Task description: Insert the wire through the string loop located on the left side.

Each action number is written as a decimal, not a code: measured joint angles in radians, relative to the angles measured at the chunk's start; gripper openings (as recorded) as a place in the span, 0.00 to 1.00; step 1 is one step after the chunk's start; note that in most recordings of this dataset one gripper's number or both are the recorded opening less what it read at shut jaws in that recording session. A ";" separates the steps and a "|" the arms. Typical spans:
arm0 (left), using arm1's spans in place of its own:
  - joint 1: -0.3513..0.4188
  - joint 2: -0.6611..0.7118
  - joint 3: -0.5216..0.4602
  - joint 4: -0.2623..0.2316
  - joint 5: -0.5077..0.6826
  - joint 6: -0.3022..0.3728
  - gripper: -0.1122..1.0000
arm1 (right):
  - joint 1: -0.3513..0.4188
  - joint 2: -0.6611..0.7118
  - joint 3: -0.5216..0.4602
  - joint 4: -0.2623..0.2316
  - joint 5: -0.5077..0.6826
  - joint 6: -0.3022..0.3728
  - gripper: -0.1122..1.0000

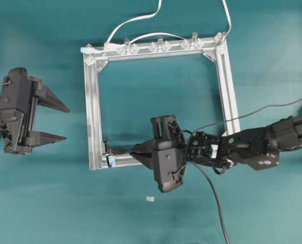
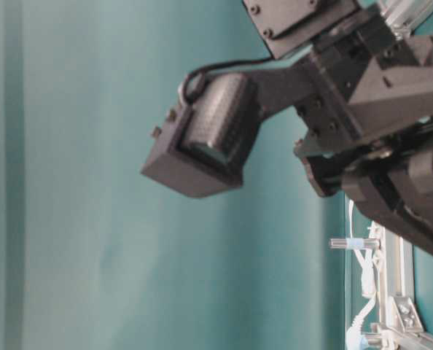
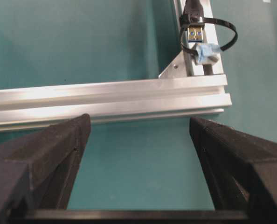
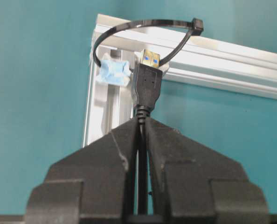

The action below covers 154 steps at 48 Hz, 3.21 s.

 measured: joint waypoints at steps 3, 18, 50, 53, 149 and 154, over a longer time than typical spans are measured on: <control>0.000 -0.015 0.006 0.000 0.009 0.000 0.88 | -0.003 0.005 -0.009 0.000 0.000 0.000 0.16; 0.000 -0.089 0.034 0.000 0.051 0.002 0.88 | -0.018 0.028 -0.049 -0.023 0.002 0.000 0.16; -0.002 -0.193 0.080 0.000 0.091 0.000 0.88 | -0.025 0.086 -0.135 -0.037 0.014 -0.002 0.16; 0.000 -0.193 0.080 0.000 0.091 0.000 0.88 | -0.025 0.089 -0.138 -0.038 0.015 -0.002 0.16; -0.153 0.075 -0.028 0.000 0.043 -0.147 0.88 | -0.026 0.091 -0.140 -0.052 0.015 0.000 0.16; -0.153 0.140 -0.040 0.000 -0.003 -0.147 0.88 | -0.028 0.091 -0.141 -0.051 0.015 0.000 0.16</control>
